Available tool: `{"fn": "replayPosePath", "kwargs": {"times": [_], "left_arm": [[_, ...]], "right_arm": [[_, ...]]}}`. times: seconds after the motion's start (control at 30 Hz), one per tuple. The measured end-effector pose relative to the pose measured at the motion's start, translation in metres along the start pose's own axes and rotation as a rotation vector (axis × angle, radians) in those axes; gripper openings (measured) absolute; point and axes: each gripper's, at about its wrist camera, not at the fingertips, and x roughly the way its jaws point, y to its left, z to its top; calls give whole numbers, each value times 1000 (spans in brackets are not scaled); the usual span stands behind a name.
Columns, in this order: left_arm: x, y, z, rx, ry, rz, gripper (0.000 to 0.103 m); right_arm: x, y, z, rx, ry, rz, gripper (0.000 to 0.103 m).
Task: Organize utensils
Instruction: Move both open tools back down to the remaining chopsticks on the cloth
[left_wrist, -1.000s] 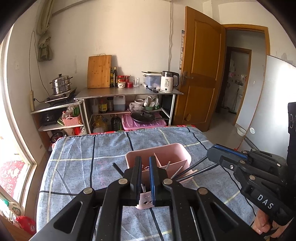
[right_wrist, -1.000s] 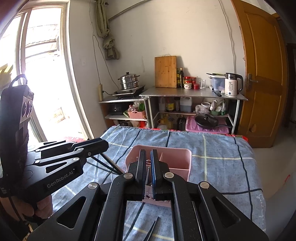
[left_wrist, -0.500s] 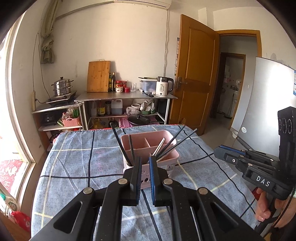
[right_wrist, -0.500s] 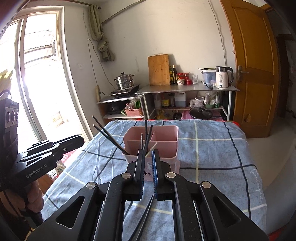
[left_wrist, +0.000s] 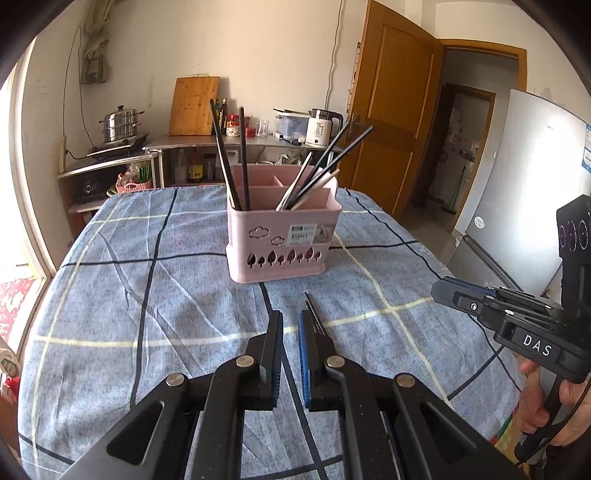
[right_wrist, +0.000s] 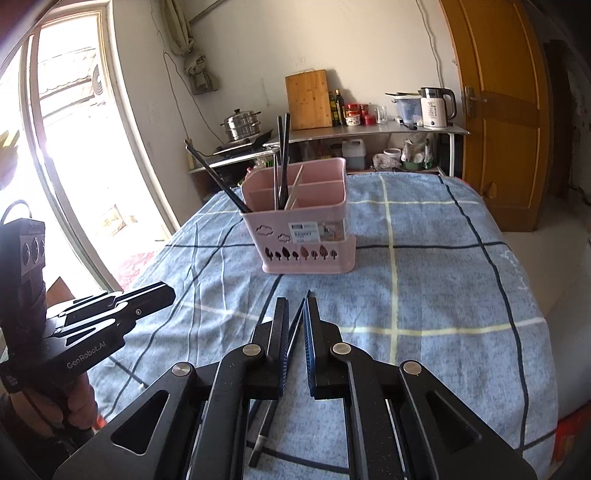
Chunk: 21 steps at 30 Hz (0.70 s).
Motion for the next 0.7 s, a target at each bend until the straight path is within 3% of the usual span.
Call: {"fn": "replayPosePath", "kwargs": {"times": [0.5,0.7], "left_arm": [[34,-11,-33,-13,116,-19,8],[50,-17,-38,-17,152,-41,22]], "right_arm": [[8,-14,-29,45,64,2,9],[11,-18,-32,60,78,3,12]]}}
